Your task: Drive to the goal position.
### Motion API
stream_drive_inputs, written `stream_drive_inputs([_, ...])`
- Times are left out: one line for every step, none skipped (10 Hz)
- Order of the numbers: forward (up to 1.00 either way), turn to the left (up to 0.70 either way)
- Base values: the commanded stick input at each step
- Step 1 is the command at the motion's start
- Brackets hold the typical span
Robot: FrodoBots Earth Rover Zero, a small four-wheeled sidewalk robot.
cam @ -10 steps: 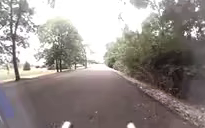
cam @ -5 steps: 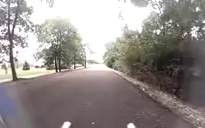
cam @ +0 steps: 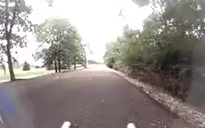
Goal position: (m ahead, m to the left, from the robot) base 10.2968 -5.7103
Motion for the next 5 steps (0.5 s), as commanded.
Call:
stream_drive_inputs([0.6, 0.0])
stream_drive_inputs([0.6, 0.0])
stream_drive_inputs([0.6, 0.0])
stream_drive_inputs([0.6, 0.0])
stream_drive_inputs([0.6, 0.0])
